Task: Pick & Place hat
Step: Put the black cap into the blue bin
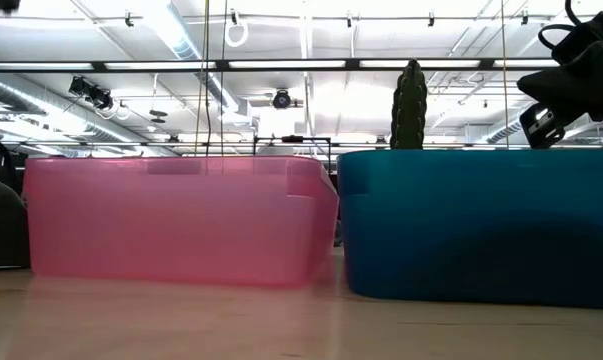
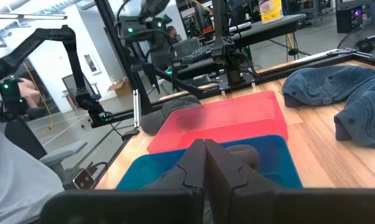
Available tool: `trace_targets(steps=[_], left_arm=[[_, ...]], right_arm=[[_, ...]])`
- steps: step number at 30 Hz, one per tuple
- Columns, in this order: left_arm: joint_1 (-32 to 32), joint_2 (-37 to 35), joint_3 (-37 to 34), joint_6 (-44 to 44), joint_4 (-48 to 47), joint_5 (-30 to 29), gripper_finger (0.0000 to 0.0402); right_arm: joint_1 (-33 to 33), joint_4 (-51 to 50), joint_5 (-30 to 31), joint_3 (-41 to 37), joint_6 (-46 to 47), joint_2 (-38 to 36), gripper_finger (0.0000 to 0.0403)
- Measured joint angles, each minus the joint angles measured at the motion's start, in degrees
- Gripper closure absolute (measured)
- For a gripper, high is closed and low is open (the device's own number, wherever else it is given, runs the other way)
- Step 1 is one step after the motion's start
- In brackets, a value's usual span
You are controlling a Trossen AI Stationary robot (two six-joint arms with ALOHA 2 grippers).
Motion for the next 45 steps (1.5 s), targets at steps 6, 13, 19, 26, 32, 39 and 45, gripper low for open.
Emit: trace_targets(steps=[6, 13, 19, 26, 32, 39, 45], left_arm=[[0.02, 0.00, -4.96, -2.30, 5.55, 1.13, 0.0191], [0.02, 1.38, -8.32, -2.10, 15.41, 2.13, 0.0191], [0.04, 6.25, -9.44, -2.30, 16.59, 6.42, 0.0191], [0.05, 8.26, -9.44, 1.03, 22.97, 9.54, 0.0249], [0.09, 8.26, -9.46, 2.59, 24.75, 14.36, 0.0388], [0.03, 6.82, -9.56, 2.72, 30.95, 17.74, 0.0395], [0.37, 5.01, -3.96, 7.53, 31.36, 16.17, 0.0395]], right_arm=[[0.00, 0.00, 0.00, 0.00, 0.00, 0.00, 0.0389], [-0.01, 0.01, 0.00, 0.00, -0.01, 0.00, 0.0389], [0.00, 0.05, 0.01, 0.00, 0.00, 0.00, 0.0389], [-0.01, 0.03, 0.01, 0.00, -0.01, 0.00, 0.0389], [0.00, 0.05, 0.00, 0.00, 0.00, 0.00, 0.0389], [0.00, 0.04, 0.01, 0.00, 0.00, 0.00, 0.0389], [-0.01, 0.07, 0.00, 0.00, -0.01, 0.01, 0.0389]])
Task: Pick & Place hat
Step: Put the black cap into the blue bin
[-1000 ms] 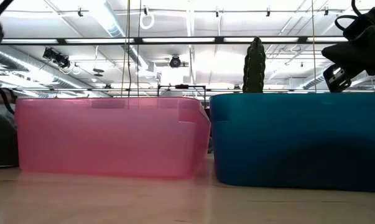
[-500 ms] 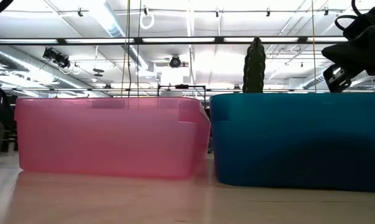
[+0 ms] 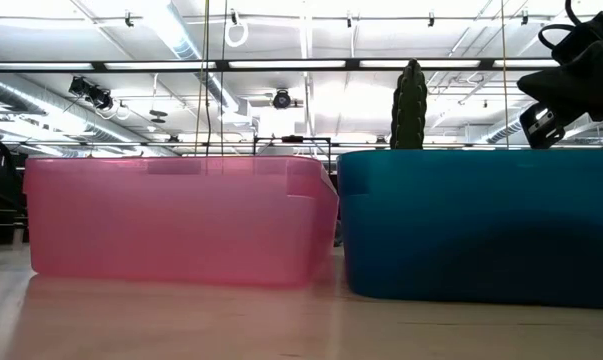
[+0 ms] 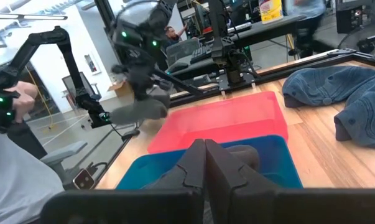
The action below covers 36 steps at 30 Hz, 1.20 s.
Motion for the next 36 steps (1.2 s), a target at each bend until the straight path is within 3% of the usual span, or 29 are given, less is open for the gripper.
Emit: trace_targets(steps=[10, 17, 25, 36], left_arm=[[7.48, 0.09, 15.33, 16.24, -19.36, -4.89, 0.0395], [15.11, 0.13, 22.31, 27.27, -24.13, -5.45, 0.0395], [24.42, 0.35, 24.09, 39.79, -22.95, -5.52, 0.0395], [33.51, 1.65, 24.10, 54.80, -14.03, -6.21, 0.0395]], right_arm=[[-0.01, 0.20, 0.02, 0.00, -0.01, 0.02, 0.0389], [0.01, 0.26, 0.02, 0.00, -0.01, 0.02, 0.0389], [-0.01, 0.33, 0.02, 0.00, 0.01, 0.00, 0.0389], [-0.01, 0.29, 0.02, 0.00, 0.00, 0.02, 0.0389]])
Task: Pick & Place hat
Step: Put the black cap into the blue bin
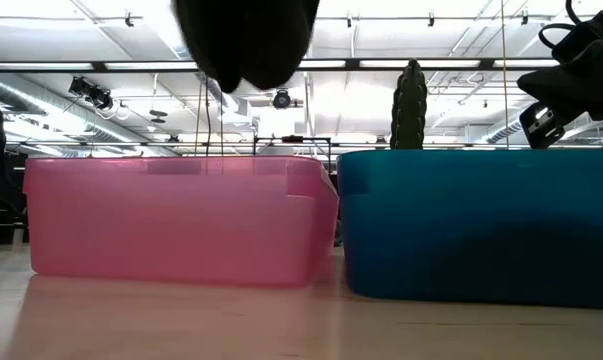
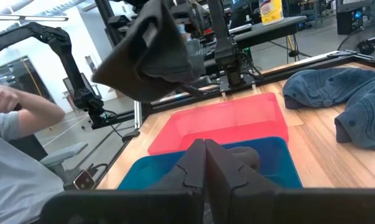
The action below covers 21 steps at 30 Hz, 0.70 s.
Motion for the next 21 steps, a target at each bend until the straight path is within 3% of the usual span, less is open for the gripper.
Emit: trace_targets(steps=[12, 21], left_arm=[[3.44, 7.41, 0.01, 5.38, 9.63, 0.06, 0.0395], [5.40, 13.18, 0.01, 6.42, 19.09, 3.80, 0.0395]], right_arm=[[-0.01, -0.09, 0.00, 0.00, -0.02, 0.42, 0.0389], [0.01, 0.04, -0.02, 0.00, -0.02, 0.44, 0.0389]])
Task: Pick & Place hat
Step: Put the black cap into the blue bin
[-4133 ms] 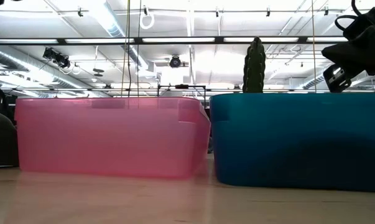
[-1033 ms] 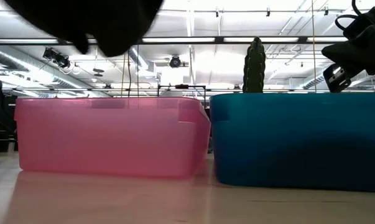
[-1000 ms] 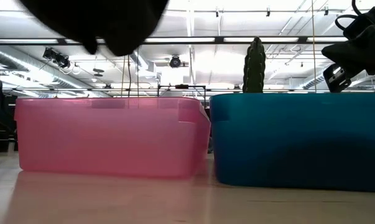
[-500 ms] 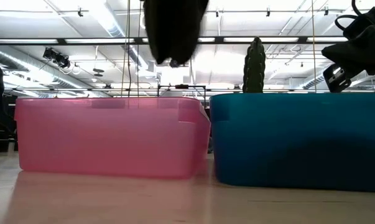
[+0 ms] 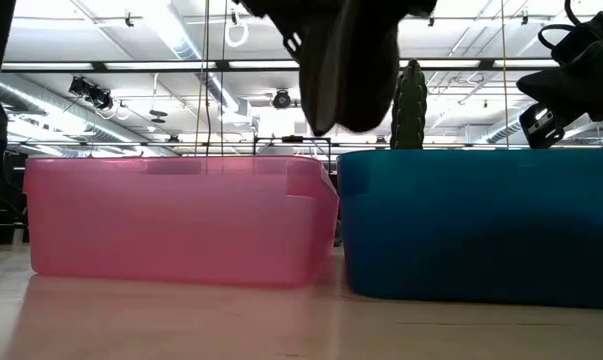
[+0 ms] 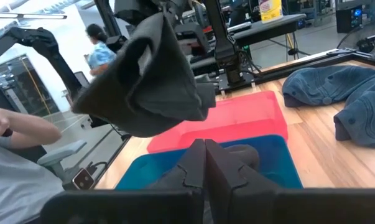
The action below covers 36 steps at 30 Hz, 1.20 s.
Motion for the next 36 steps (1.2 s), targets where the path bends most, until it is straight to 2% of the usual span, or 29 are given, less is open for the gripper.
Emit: trace_targets(steps=[11, 36], left_arm=[[1.03, 2.59, 0.31, 1.51, 3.70, -0.02, 0.0395], [2.59, 9.47, 0.39, 1.48, 3.96, 0.00, 0.0388]], right_arm=[[0.00, -0.11, 0.02, 0.00, 0.00, 0.11, 0.0389], [0.00, -0.04, 0.01, 0.00, 0.02, 0.68, 0.0389]])
